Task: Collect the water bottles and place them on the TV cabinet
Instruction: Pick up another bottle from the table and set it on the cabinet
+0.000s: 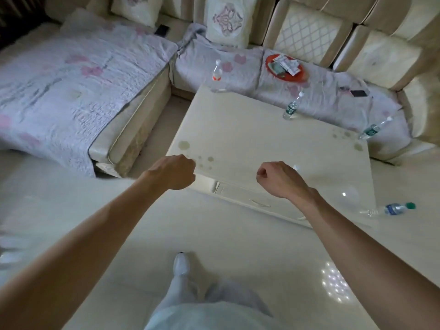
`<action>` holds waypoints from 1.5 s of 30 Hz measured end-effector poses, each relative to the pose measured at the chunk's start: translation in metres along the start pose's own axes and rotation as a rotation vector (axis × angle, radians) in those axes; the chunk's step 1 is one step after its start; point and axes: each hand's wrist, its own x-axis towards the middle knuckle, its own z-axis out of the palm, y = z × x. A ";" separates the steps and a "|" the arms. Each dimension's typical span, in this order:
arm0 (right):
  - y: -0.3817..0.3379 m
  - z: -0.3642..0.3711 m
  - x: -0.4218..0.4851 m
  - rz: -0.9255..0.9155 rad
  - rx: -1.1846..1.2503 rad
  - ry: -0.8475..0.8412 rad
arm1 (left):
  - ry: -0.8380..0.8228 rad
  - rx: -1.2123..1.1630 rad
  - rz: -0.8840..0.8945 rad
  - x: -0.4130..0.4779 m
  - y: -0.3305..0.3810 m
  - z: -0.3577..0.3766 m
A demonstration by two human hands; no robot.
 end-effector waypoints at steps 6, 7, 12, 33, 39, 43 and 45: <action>0.064 -0.004 0.022 0.175 0.073 0.022 | -0.098 0.087 0.207 0.086 0.048 -0.024; 0.075 -0.004 0.025 0.190 0.092 0.031 | -0.100 0.092 0.235 0.100 0.058 -0.029; 0.138 0.001 0.050 0.247 0.078 -0.035 | -0.136 0.124 0.312 0.162 0.116 -0.049; 0.330 0.080 0.180 0.556 0.493 -0.128 | -0.371 -0.012 0.279 0.370 0.240 0.011; 0.336 0.163 0.220 0.712 0.728 -0.034 | -0.415 -0.308 0.161 0.438 0.238 0.055; 0.339 0.206 0.241 0.785 0.862 0.086 | -0.425 -0.405 0.140 0.465 0.246 0.084; 0.338 0.223 0.246 0.801 0.869 0.159 | -0.428 -0.429 0.149 0.473 0.248 0.097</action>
